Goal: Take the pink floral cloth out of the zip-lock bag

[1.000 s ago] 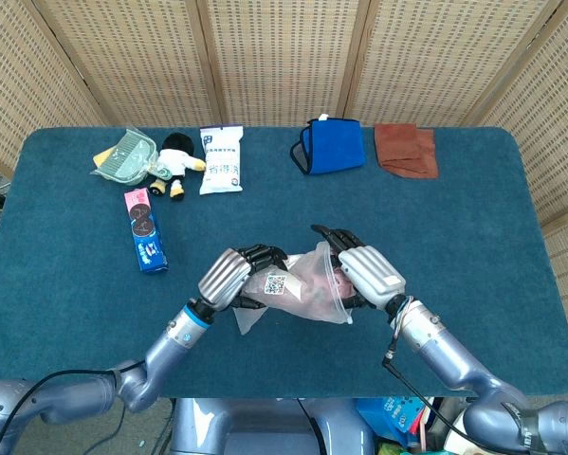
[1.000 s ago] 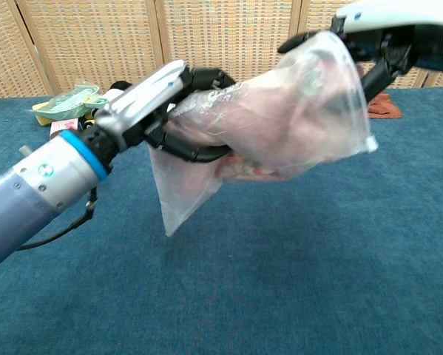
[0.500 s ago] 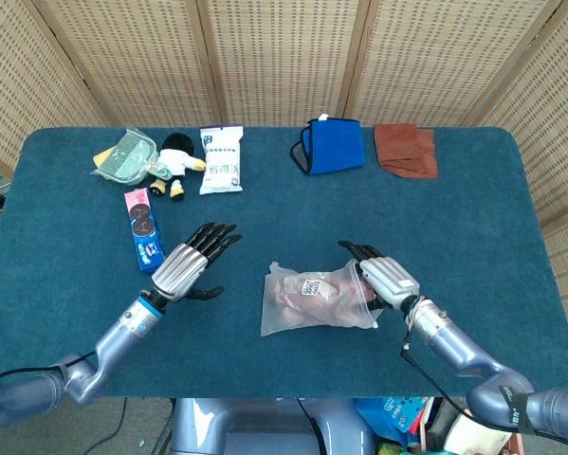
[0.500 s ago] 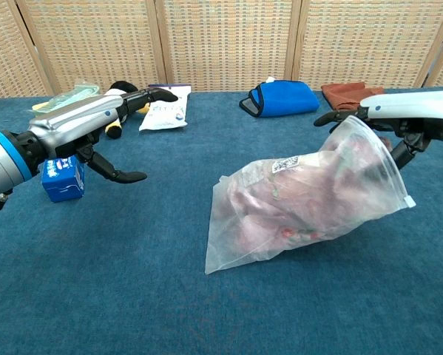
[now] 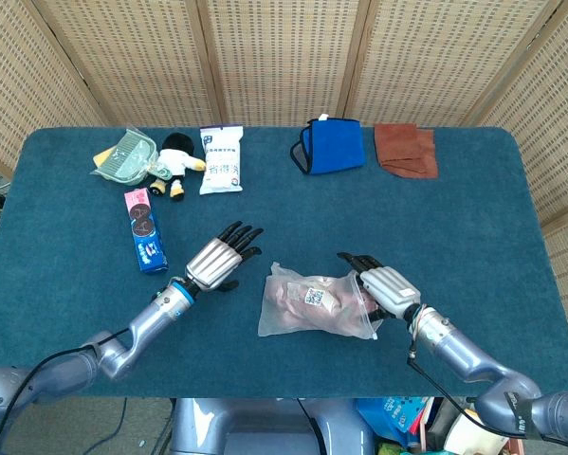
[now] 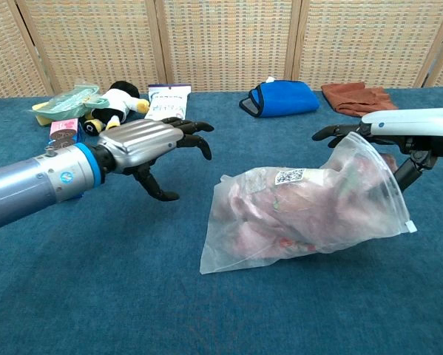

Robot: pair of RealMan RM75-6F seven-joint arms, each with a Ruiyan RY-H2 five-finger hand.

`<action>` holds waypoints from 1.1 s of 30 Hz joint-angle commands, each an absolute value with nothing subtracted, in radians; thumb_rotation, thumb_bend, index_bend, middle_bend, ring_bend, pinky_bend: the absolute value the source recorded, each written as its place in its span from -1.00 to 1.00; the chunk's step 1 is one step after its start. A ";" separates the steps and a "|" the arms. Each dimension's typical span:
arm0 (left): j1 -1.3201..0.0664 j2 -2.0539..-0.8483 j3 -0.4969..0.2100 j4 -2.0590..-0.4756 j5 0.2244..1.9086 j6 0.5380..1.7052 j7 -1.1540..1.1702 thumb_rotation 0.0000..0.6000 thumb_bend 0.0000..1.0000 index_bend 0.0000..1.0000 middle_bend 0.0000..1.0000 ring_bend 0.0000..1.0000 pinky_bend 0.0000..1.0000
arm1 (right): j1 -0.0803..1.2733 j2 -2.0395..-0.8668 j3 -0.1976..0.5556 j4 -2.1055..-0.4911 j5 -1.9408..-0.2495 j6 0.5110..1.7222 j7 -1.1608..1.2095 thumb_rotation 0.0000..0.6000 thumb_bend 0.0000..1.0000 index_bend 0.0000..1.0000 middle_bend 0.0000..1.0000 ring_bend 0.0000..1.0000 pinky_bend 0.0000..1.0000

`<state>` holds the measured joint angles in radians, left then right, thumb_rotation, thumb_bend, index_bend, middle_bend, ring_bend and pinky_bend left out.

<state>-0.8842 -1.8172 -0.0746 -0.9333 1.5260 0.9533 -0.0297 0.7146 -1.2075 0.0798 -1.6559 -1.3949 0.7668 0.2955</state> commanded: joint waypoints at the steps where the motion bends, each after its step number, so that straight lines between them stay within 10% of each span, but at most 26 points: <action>1: -0.916 -1.877 -0.108 -0.883 1.499 0.926 -0.031 1.00 -0.45 -0.47 -1.00 -1.00 -1.00 | 0.714 -1.206 0.076 -1.659 -1.415 0.773 0.310 1.00 0.61 0.43 -1.00 -1.00 -1.00; 14: -0.972 -1.988 -0.137 -0.770 1.476 0.873 -0.133 1.00 -0.39 -0.41 -1.00 -1.00 -1.00 | 0.725 -1.199 0.072 -1.683 -1.476 0.791 0.363 1.00 0.61 0.43 -1.00 -1.00 -1.00; 24: -0.979 -2.015 -0.132 -0.736 1.478 0.872 -0.163 1.00 -0.05 0.15 -1.00 -1.00 -1.00 | 0.728 -1.203 0.068 -1.688 -1.472 0.792 0.364 1.00 0.61 0.43 -1.00 -1.00 -1.00; 33: -0.969 -2.004 -0.135 -0.742 1.474 0.897 -0.164 1.00 0.02 0.24 -1.00 -1.00 -1.00 | 0.725 -1.192 0.069 -1.696 -1.470 0.803 0.364 1.00 0.61 0.43 -1.00 -1.00 -1.00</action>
<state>-0.9694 -2.0055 -0.1350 -0.7413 1.4741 0.8956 -0.1633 0.7260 -1.1929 0.0689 -1.6960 -1.4701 0.8027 0.3644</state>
